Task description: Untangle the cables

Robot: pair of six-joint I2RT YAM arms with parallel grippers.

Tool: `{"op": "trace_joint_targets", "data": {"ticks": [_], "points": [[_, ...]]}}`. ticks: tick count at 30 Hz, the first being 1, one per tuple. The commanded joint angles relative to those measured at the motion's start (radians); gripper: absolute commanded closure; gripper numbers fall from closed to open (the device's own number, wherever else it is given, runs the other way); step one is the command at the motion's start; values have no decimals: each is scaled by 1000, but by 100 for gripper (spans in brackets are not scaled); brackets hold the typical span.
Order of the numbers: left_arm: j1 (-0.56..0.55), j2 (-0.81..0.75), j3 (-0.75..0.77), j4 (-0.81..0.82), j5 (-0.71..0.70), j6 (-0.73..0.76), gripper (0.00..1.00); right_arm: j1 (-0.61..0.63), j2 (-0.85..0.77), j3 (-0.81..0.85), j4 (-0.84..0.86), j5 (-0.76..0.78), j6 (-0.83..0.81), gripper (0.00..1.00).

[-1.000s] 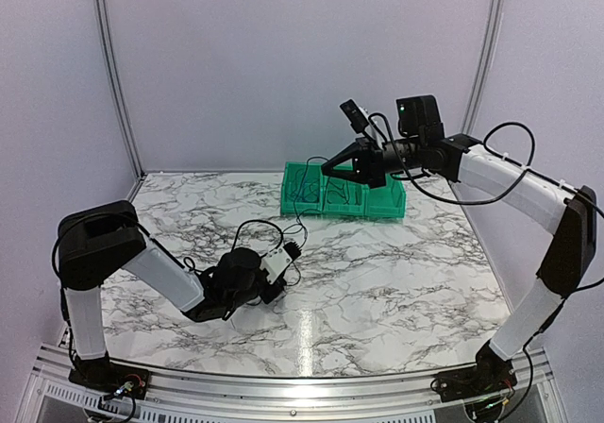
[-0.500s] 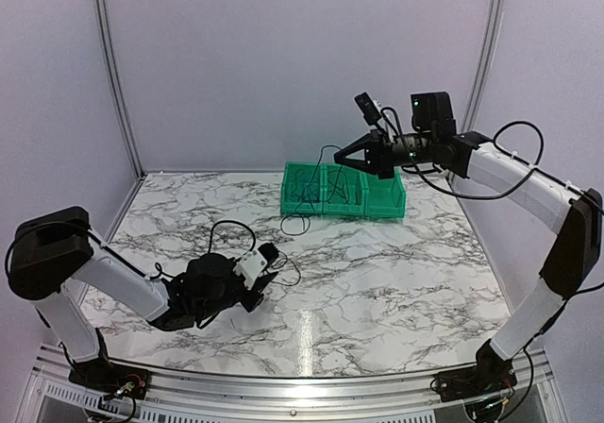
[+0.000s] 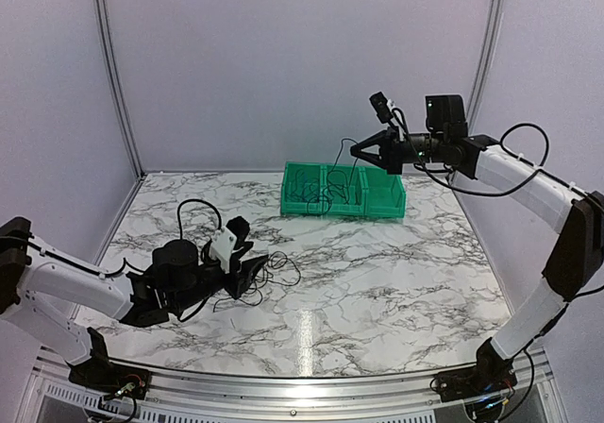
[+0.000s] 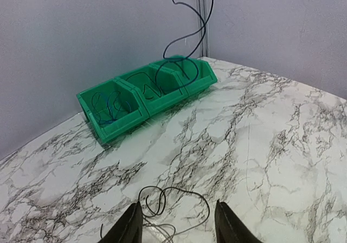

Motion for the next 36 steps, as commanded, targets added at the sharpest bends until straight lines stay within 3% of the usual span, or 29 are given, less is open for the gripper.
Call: {"op": "trace_joint_targets", "data": {"ticks": [1, 10, 18, 30, 36], "points": [[-5, -3, 143, -106, 11, -54, 50, -4, -3, -12, 34, 37, -19, 100], [18, 182, 422, -218, -97, -105, 51, -4, 2, -34, 53, -33, 1, 100], [119, 334, 605, -358, 52, -237, 52, -3, -3, -47, 72, -79, 20, 100], [196, 508, 741, -363, 276, -310, 55, -1, 3, -56, 84, -93, 30, 100], [196, 516, 746, -362, 288, -333, 58, 0, 13, -57, 82, -89, 25, 100]]}}
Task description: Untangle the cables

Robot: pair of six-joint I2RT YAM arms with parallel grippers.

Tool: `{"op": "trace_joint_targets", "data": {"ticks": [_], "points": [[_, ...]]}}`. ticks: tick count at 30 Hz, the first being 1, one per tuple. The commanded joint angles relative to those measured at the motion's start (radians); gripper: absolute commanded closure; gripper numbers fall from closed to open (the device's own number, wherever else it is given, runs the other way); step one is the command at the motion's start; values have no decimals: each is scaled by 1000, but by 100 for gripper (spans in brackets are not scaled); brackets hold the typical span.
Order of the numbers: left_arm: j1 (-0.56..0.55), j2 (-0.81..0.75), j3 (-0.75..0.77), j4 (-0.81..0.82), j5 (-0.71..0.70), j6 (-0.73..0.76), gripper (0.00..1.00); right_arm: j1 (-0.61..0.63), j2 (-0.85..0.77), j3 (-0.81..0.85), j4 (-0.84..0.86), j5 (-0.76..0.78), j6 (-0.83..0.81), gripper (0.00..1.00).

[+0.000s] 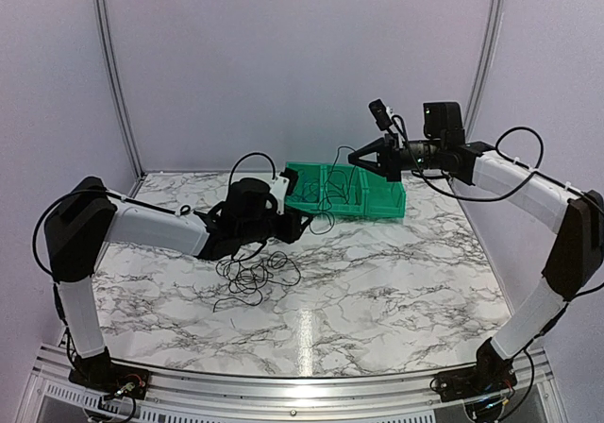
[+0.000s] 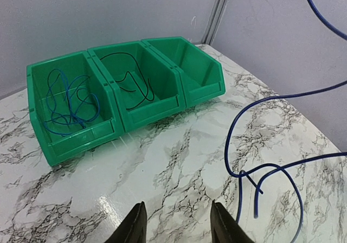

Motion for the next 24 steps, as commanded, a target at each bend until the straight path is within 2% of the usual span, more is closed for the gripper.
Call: {"op": "trace_joint_targets", "data": {"ticks": [1, 11, 14, 20, 24], "points": [[3, -10, 11, -8, -6, -43, 58, -1, 12, 3, 24, -12, 2, 100], [2, -164, -141, 2, -218, -110, 51, -1, 22, 6, 17, -6, -11, 100], [3, -171, -150, 10, -172, -107, 50, 1, 24, 6, 15, -5, -13, 100], [0, -119, -116, 75, 81, -92, 48, 6, 31, 6, 11, -3, -19, 100], [-5, -69, -68, 77, 127, -100, 50, 8, 29, 7, 11, -3, -19, 100]]}}
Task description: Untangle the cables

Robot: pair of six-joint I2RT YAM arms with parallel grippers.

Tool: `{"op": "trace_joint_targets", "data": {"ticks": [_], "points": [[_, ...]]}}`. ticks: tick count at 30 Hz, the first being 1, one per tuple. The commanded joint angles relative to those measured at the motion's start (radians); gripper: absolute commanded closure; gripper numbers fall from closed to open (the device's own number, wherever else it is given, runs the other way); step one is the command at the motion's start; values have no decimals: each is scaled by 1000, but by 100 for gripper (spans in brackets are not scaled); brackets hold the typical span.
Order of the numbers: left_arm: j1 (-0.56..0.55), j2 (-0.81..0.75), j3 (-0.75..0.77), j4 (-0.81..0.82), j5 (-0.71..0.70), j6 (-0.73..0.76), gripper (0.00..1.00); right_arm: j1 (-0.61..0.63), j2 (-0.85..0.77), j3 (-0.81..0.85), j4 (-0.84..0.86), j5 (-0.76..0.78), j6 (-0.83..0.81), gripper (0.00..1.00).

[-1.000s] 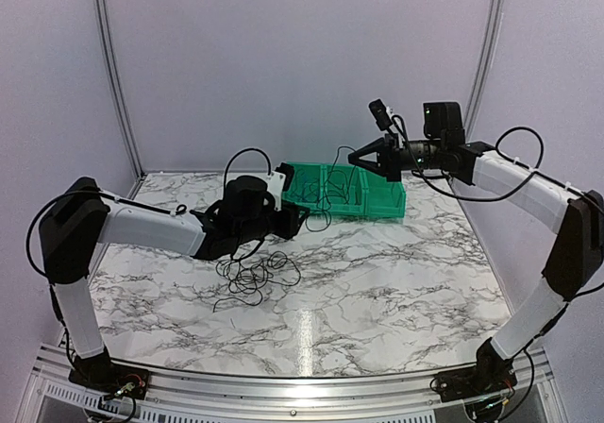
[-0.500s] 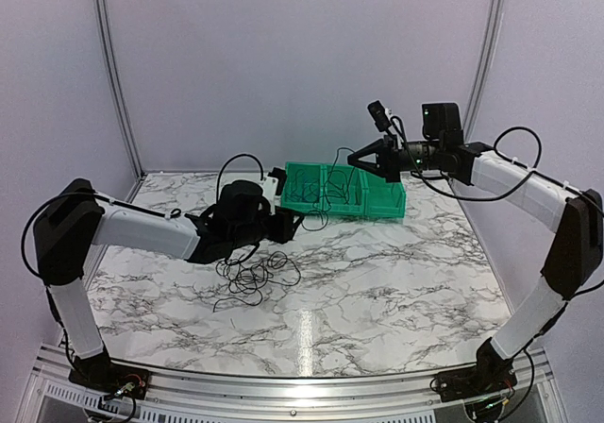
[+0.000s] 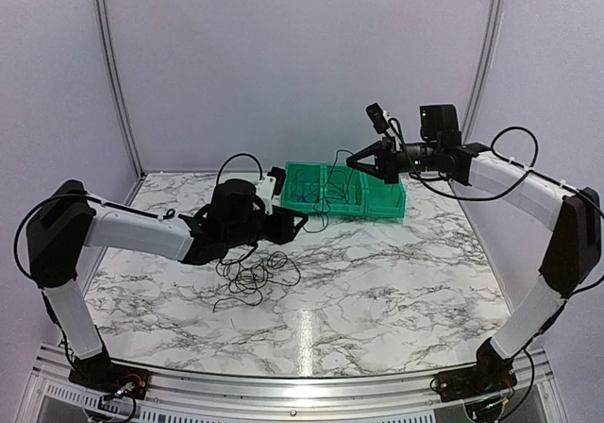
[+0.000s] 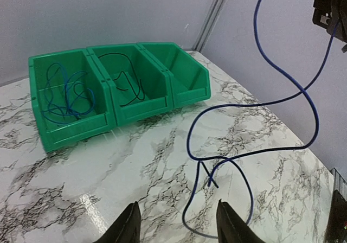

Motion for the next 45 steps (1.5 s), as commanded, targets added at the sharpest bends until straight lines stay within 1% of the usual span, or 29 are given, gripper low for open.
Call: {"op": "trace_joint_targets", "data": {"ticks": [1, 5, 8, 9, 11, 13, 16, 19, 35, 45], "points": [[-4, 60, 60, 44, 110, -3, 51, 5, 4, 7, 11, -3, -7, 100], [0, 114, 96, 44, 118, -4, 58, 7, 1, 8, 10, -6, -6, 100], [5, 150, 127, 44, 130, -6, 77, 8, 2, 7, 11, -5, -6, 100], [5, 160, 132, 45, 112, -12, 84, 8, 2, 7, 10, -5, -6, 100], [9, 165, 123, 48, 36, -53, 93, 8, 2, 9, 9, -7, -6, 100], [20, 170, 93, 68, -50, -137, 99, 8, -3, 12, 7, -8, -5, 100], [35, 192, 57, 94, -59, -212, 100, 6, -11, 20, -3, -6, -12, 100], [35, 212, 39, 98, -46, -235, 100, 5, -14, 26, -11, 2, -19, 100], [35, 261, -71, 98, -26, -212, 100, 4, -27, 60, -46, 8, -37, 100], [36, 291, -72, 98, -26, -199, 100, -5, -47, 84, -65, -4, -30, 100]]}}
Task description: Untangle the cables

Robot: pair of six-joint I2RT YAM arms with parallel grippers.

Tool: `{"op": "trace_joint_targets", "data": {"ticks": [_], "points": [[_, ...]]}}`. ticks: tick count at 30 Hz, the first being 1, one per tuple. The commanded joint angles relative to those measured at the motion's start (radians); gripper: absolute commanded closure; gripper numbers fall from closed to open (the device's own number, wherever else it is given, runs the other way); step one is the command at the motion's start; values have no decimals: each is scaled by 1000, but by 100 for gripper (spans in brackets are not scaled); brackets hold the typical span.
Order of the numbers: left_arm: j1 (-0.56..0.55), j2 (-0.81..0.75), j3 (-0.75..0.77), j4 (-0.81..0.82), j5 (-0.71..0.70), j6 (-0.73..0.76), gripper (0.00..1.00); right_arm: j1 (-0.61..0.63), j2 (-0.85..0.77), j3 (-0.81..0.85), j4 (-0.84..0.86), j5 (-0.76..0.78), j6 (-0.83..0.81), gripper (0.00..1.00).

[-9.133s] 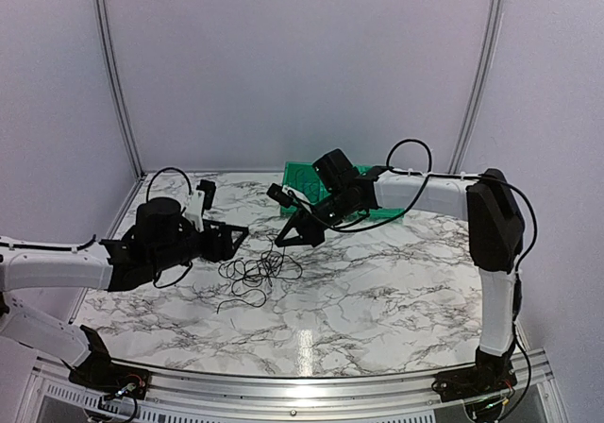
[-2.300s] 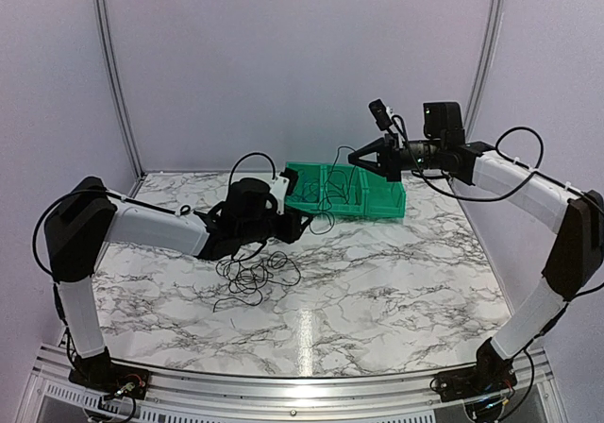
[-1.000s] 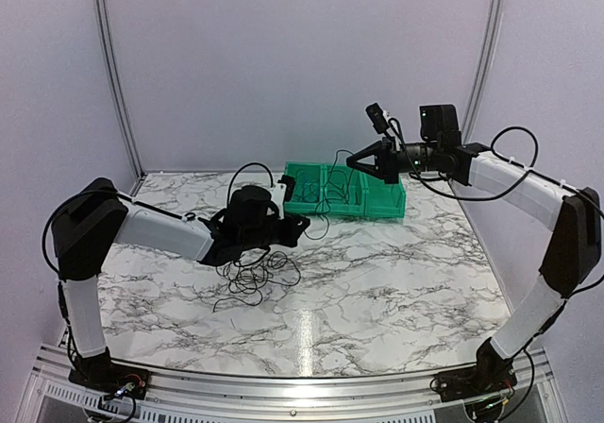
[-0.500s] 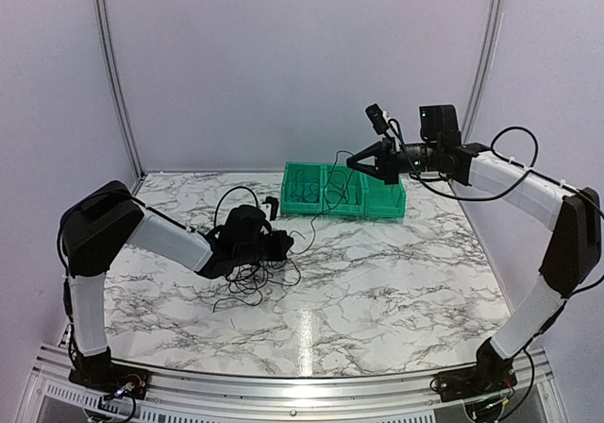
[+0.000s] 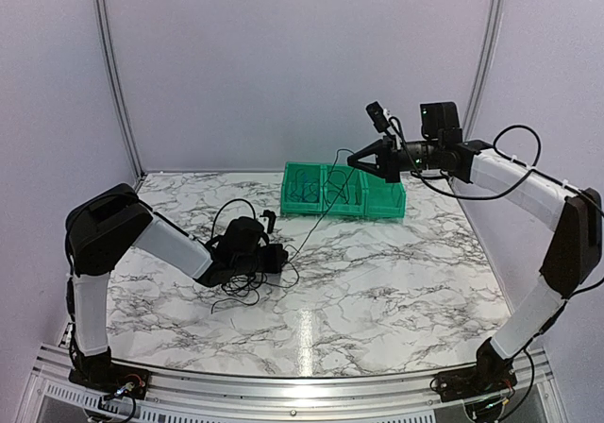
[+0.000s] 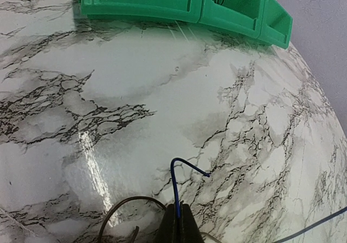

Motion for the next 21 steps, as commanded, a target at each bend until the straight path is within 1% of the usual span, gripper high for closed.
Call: {"op": "trace_joint_targets", "data": {"ticks": [1, 6, 9, 13, 14, 15, 16, 18, 21], "points": [[-2, 31, -3, 15, 1, 24, 100, -8, -47, 62, -19, -11, -2, 100], [-2, -10, -2, 18, 20, 44, 99, -10, -55, 61, -20, 7, -9, 100], [-2, -82, 0, 19, 41, 85, 75, -10, -41, 61, -10, 34, -4, 100], [-3, -218, -15, 18, 18, 138, 45, -10, -19, 92, -21, 91, -13, 100], [-3, -252, -21, 18, 9, 149, 33, -10, -14, 103, -26, 106, -16, 100], [-3, -282, -32, 17, -6, 151, 11, -10, -8, 117, -31, 126, -21, 100], [-1, -314, -41, 13, -18, 151, 2, -10, -4, 132, -38, 136, -26, 100], [2, -368, -39, -48, -22, 152, 1, -10, 14, 176, -54, 180, -40, 100], [5, -422, 29, -232, -30, 214, 1, -10, 38, 226, -69, 254, -68, 100]]}}
